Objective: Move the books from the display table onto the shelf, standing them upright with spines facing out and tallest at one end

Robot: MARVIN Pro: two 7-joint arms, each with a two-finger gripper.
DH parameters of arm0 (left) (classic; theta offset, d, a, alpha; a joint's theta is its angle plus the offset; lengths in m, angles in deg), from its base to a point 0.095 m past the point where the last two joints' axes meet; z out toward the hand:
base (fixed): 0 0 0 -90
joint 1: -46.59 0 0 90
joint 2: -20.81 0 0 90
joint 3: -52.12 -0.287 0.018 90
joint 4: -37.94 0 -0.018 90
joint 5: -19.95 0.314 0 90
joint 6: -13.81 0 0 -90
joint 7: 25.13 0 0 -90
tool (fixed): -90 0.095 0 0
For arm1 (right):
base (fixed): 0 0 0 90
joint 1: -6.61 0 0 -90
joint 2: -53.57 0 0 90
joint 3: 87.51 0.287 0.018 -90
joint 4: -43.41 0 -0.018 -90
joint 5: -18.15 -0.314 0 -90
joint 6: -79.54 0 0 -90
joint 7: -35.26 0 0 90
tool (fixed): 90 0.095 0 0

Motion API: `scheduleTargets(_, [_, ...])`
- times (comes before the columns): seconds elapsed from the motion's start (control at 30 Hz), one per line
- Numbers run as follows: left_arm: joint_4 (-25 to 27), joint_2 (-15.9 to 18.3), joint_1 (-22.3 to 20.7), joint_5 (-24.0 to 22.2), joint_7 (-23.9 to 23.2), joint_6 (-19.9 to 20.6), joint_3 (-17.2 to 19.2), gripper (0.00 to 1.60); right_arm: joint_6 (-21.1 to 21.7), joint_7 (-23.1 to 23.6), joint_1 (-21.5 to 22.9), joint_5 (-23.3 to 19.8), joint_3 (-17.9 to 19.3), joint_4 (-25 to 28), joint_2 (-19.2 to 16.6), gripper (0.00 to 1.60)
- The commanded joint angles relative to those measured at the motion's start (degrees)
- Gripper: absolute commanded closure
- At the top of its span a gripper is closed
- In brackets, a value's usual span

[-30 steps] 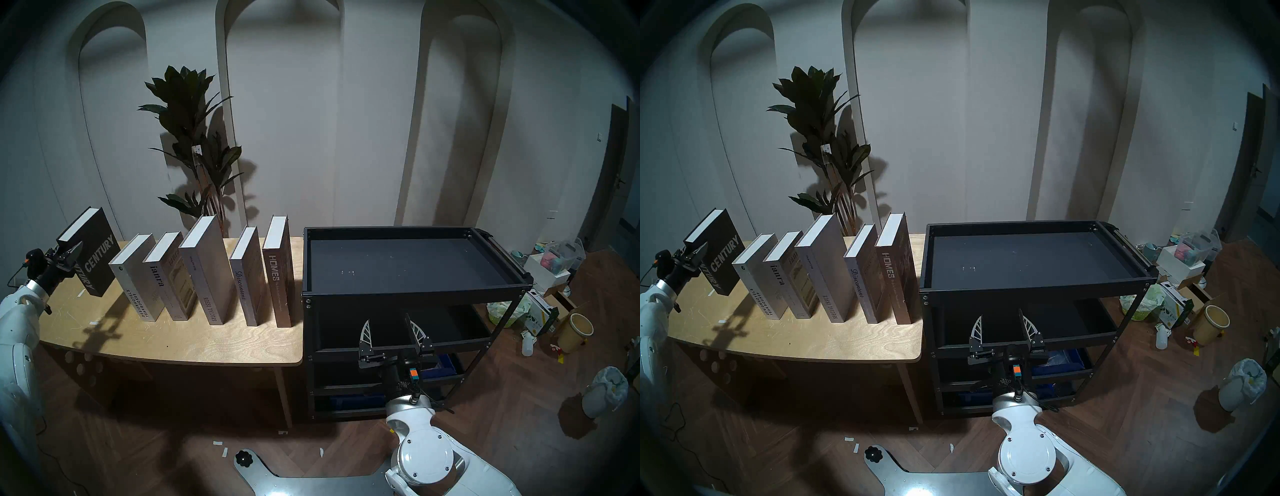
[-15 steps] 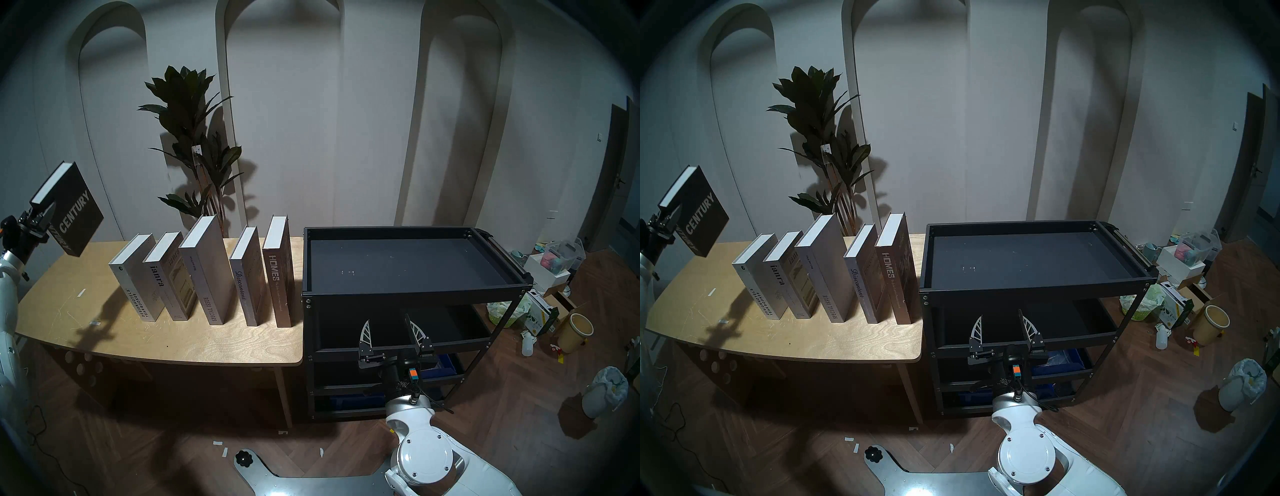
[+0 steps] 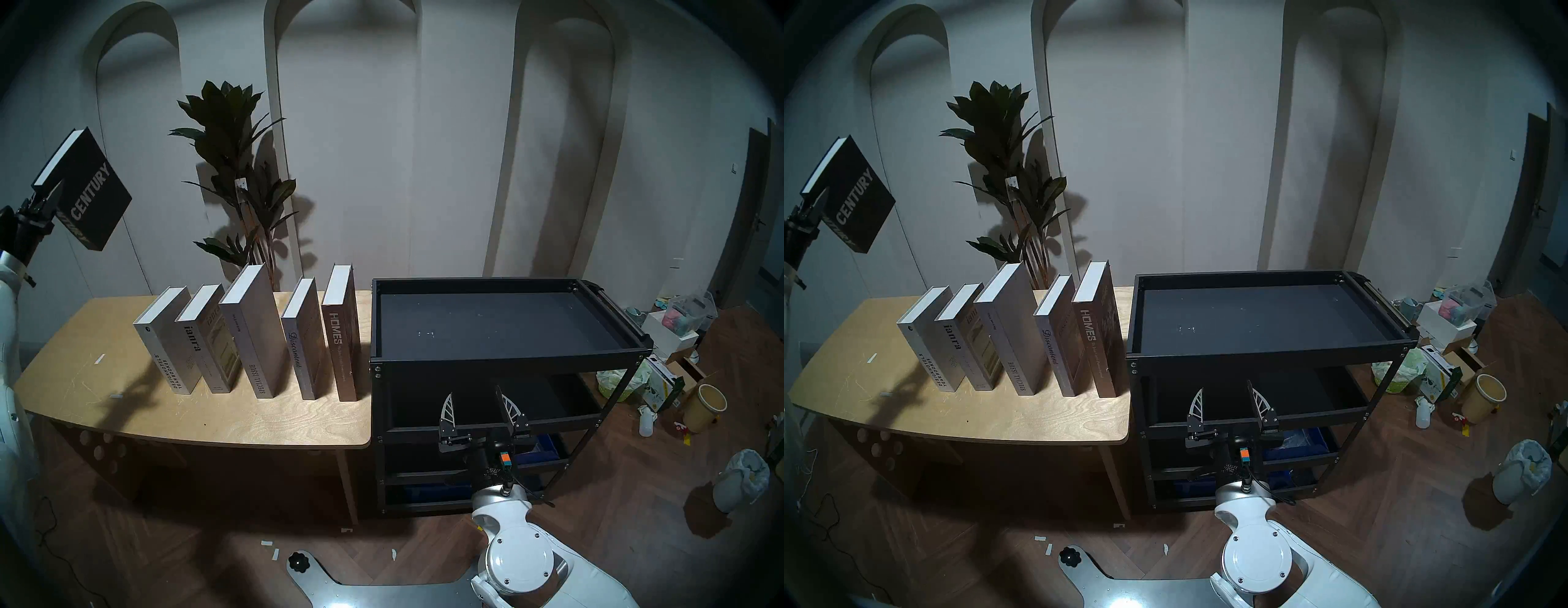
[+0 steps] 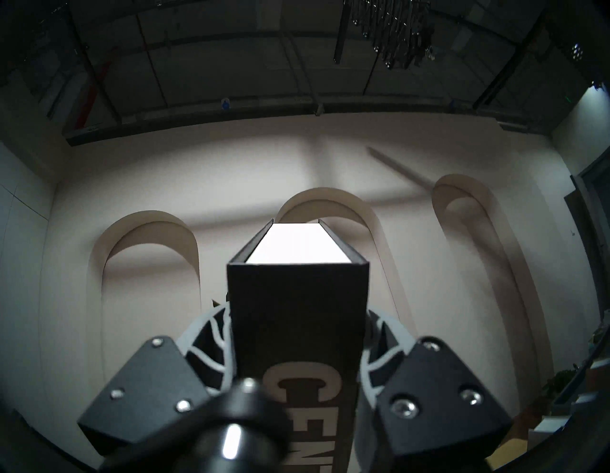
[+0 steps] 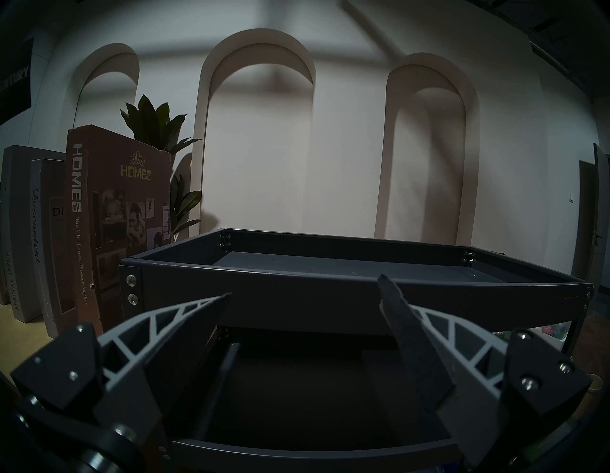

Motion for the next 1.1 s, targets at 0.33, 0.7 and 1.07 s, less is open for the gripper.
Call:
scheduleTargets(0.33, [13.6,-11.4,-7.3,-0.7,5.5,10.5,-7.9,1.60,-0.2,-0.3,0.7,-0.1,-0.2,0.5,0.0,0.00])
scheduleTargets(0.7, [18.3,-15.8,-8.3,0.1,13.2,17.9,-12.2,1.60,-0.3,-0.7,1.1,-0.2,-0.5,0.4,-0.2,0.00])
scheduleTargets(1.07, [23.1,-20.4,-9.3,1.6,22.3,24.7,-16.7,1.60,-0.3,-1.0,1.3,-0.3,-0.8,0.3,-0.4,0.00])
